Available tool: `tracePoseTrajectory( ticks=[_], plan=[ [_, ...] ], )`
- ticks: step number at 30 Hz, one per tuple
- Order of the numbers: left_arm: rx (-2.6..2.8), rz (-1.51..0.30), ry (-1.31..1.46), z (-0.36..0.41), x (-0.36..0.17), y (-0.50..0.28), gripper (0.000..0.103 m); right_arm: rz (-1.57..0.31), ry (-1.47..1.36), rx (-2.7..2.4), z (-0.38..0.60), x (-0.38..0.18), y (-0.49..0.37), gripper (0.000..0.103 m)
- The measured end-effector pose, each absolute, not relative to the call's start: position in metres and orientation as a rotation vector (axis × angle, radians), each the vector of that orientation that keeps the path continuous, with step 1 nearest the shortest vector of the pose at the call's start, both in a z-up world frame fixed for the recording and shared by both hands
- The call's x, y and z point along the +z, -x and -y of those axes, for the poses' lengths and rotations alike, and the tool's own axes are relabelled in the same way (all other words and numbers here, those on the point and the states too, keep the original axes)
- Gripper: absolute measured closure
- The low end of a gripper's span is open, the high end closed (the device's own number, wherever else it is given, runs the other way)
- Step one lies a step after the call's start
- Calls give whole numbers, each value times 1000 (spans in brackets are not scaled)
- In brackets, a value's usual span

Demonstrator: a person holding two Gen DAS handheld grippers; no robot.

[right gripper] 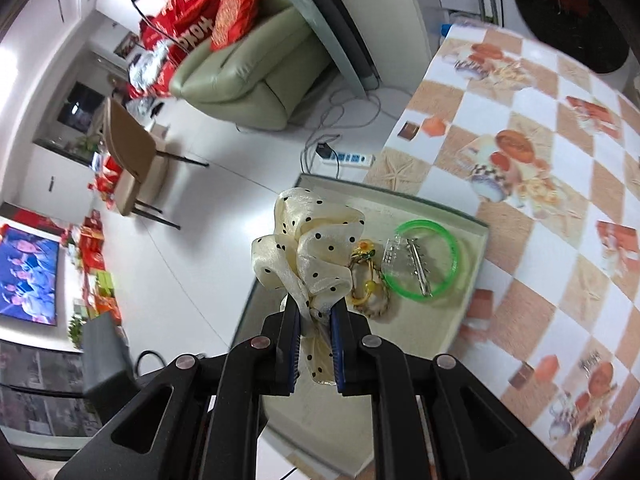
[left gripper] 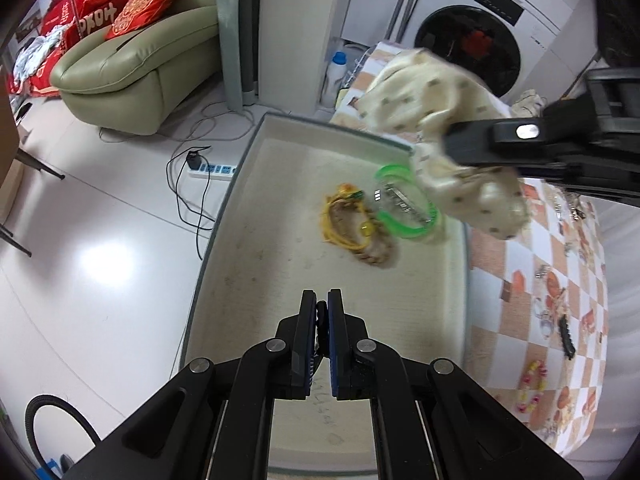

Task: Organize jewelry
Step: 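Carry the scrunchie and claw clip over the white tray with both tools, then open the right tool to drop the scrunchie while the left tool releases the claw clip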

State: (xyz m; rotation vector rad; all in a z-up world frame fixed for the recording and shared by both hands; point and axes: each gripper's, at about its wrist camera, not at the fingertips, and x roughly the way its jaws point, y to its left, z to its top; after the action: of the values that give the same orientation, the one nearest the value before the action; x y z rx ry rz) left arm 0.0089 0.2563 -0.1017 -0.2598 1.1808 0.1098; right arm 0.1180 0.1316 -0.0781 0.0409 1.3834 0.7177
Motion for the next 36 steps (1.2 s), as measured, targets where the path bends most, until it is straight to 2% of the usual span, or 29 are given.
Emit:
tracePoseTrajectory(
  ticks=[13,21,22,24,26,36],
  plan=[
    [148,-1216,199,-255,-139,-16,93,-1420,69,679,-164,-147,-146,88],
    [179,-1251,183,-252,-149,-13,93,-1452,88,653,-158,-165,-144,81],
    [183,-1251,186,-253,-150,-12,93,-1455,88,654,-157,-165,-143,80],
    [188,-1251,180,-252,-149,-12,93,-1463,93,654,-157,-167,-142,68],
    [192,-1254,167,-251,-149,-12,93,-1471,94,651,-157,-168,-142,63],
    [209,-1268,130,-243,-146,-11,93,-1458,19,691,-142,-150,-140,47]
  ],
)
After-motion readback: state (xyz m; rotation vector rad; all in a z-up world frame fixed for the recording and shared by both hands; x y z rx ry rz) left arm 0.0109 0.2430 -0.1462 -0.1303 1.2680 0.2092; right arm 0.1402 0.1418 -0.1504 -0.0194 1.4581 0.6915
